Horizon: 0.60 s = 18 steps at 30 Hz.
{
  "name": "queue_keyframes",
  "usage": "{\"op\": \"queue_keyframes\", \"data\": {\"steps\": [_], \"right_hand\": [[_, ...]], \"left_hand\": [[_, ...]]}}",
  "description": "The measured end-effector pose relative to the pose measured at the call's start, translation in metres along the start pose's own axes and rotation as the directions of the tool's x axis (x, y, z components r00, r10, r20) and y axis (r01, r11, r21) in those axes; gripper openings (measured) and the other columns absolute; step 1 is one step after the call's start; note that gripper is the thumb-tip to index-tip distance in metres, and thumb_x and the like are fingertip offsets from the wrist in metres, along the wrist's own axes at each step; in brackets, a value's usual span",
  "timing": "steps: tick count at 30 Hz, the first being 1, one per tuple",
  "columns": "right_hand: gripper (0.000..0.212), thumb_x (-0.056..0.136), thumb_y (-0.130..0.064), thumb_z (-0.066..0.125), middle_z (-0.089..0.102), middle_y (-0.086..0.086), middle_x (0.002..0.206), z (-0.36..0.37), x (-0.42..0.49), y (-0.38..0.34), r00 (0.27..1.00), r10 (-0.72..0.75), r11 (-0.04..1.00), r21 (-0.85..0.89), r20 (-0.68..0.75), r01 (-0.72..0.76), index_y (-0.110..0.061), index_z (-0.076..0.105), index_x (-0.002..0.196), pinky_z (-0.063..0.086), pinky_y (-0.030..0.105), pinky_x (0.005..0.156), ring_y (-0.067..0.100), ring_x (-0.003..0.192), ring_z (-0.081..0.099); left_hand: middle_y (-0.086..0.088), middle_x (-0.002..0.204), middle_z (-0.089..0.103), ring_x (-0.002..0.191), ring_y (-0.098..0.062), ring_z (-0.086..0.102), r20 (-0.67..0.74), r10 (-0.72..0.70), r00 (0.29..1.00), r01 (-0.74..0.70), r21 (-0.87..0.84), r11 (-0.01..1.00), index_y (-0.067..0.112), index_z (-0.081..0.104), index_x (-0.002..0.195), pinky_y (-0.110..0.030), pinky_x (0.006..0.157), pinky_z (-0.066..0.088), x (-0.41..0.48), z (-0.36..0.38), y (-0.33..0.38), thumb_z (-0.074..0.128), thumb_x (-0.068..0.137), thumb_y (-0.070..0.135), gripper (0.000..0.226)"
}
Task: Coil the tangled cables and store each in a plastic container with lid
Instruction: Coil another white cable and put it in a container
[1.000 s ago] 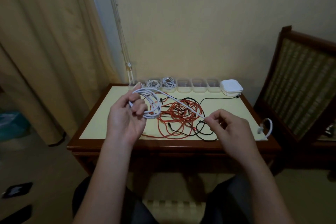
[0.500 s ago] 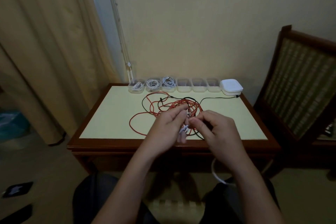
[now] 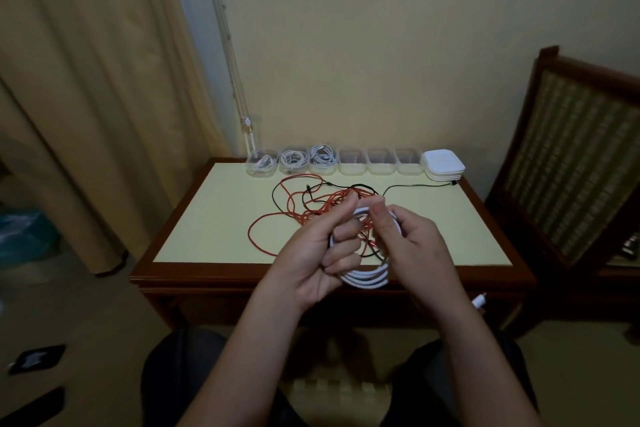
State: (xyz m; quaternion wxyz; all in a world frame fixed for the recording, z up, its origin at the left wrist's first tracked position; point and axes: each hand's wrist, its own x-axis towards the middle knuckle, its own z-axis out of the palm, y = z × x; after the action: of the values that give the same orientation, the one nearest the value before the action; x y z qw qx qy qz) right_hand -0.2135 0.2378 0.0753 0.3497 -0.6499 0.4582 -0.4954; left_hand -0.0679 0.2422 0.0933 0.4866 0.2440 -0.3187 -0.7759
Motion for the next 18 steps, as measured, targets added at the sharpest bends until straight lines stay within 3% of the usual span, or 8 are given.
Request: {"op": "queue_keyframes", "data": {"steps": [5,7,9,14,18], "right_hand": [[0.049,0.091,-0.063,0.047,0.05,-0.005,0.061,-0.001,0.002,0.004,1.0,-0.008,0.998,-0.062,-0.026,0.006,-0.019,0.064,0.077,0.039,0.034,0.061,0.008,0.061,0.045],[0.055,0.092,-0.063,0.045,0.058,0.007,0.066,-0.001,0.001,0.005,1.0,0.007,0.999,-0.045,-0.012,-0.008,-0.013,0.065,0.082,0.041,0.037,0.061,0.011,0.062,0.049],[0.051,0.097,-0.061,0.04,0.069,0.002,0.079,0.0,0.0,0.004,0.999,0.037,0.999,-0.026,-0.002,-0.037,-0.019,0.071,0.096,0.048,0.034,0.067,0.012,0.071,0.062],[0.004,0.098,-0.035,0.063,0.069,-0.023,0.09,-0.002,0.002,0.009,0.999,0.041,0.991,-0.126,0.004,-0.04,-0.034,0.063,0.102,0.05,0.022,0.072,-0.001,0.082,0.065],[0.024,0.094,-0.033,0.07,0.069,-0.027,0.088,0.0,0.0,0.01,0.996,-0.025,0.96,-0.277,0.081,0.047,-0.04,0.062,0.116,0.051,0.019,0.075,-0.003,0.083,0.064]], "left_hand": [[0.004,0.059,0.036,0.046,-0.008,0.031,-0.109,0.164,0.98,-0.105,0.416,0.903,0.026,0.076,0.075,-0.02,0.041,0.025,0.0,0.003,-0.006,0.055,0.099,0.038,0.034],[0.007,0.057,0.028,0.045,-0.005,0.022,-0.131,0.183,0.974,-0.11,0.429,0.896,0.028,0.078,0.075,-0.02,0.04,0.017,0.001,0.002,-0.005,0.054,0.1,0.035,0.035],[0.007,0.056,0.025,0.044,-0.005,0.018,-0.169,0.215,0.962,-0.13,0.41,0.903,0.021,0.08,0.092,-0.021,0.041,0.011,0.004,0.001,-0.004,0.055,0.101,0.03,0.029],[0.007,0.056,0.023,0.043,-0.003,0.018,-0.287,0.269,0.92,-0.186,0.283,0.941,0.003,0.073,0.11,-0.02,0.041,0.009,0.007,-0.013,0.006,0.057,0.1,0.029,0.032],[0.007,0.057,0.019,0.041,-0.002,0.016,-0.344,0.315,0.885,-0.233,0.259,0.937,0.001,0.071,0.112,-0.016,0.035,0.012,0.007,-0.017,0.016,0.057,0.101,0.028,0.032]]}}
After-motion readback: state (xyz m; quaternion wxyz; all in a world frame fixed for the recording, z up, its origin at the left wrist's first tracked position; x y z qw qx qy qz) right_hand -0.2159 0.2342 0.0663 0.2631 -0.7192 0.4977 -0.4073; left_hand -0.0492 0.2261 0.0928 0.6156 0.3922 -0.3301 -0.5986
